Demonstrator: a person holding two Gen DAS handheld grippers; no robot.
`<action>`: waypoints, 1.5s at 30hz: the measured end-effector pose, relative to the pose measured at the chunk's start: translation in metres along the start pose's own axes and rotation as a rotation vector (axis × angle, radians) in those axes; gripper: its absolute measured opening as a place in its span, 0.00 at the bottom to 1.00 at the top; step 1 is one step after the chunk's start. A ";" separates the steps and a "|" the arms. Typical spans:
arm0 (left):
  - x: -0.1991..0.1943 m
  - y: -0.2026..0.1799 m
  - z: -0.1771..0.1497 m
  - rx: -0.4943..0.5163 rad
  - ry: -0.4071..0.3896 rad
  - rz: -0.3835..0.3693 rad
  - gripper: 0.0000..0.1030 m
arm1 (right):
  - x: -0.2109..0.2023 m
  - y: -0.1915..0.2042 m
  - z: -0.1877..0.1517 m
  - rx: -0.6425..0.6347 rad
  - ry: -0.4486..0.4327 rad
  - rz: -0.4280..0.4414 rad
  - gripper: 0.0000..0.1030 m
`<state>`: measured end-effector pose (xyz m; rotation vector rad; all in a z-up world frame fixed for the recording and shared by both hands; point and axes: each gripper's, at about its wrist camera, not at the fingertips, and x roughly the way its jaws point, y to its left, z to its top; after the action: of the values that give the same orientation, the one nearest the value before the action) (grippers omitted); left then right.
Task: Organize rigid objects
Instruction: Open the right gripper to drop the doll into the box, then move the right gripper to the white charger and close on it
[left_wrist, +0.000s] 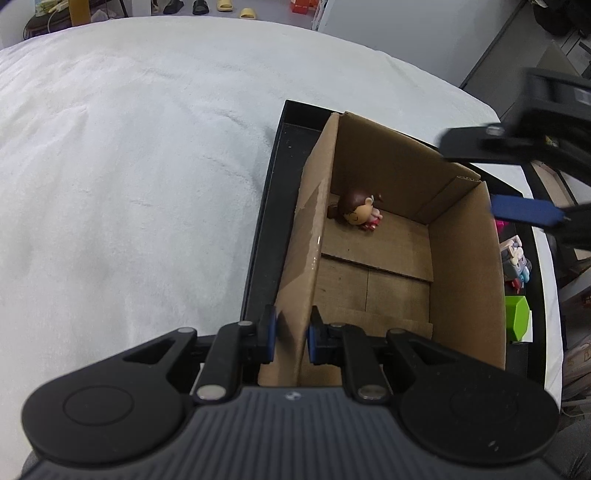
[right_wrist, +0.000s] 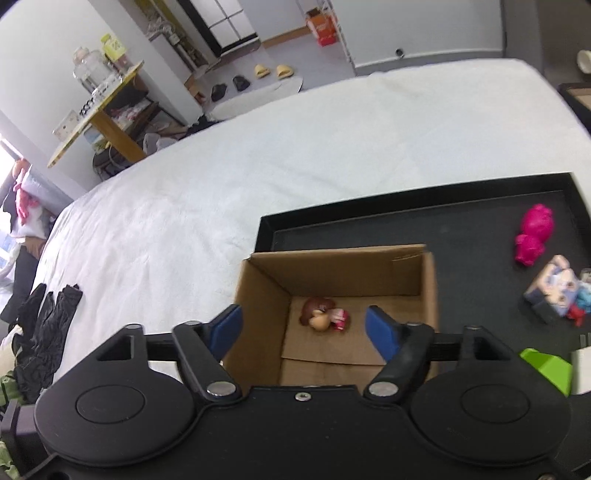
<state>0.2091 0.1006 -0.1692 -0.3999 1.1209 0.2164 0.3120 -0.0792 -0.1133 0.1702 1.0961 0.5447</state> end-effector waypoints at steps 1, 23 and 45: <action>0.000 -0.001 0.000 0.001 0.000 0.004 0.15 | -0.005 -0.003 0.000 -0.001 -0.009 -0.005 0.77; -0.018 -0.021 -0.013 -0.006 -0.023 0.121 0.16 | -0.093 -0.074 -0.025 0.058 -0.101 -0.054 0.88; -0.023 -0.020 -0.028 -0.072 -0.096 0.146 0.13 | -0.131 -0.171 -0.045 0.162 -0.091 -0.057 0.79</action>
<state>0.1836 0.0718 -0.1551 -0.3682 1.0503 0.4014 0.2842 -0.2968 -0.0965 0.3011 1.0532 0.3934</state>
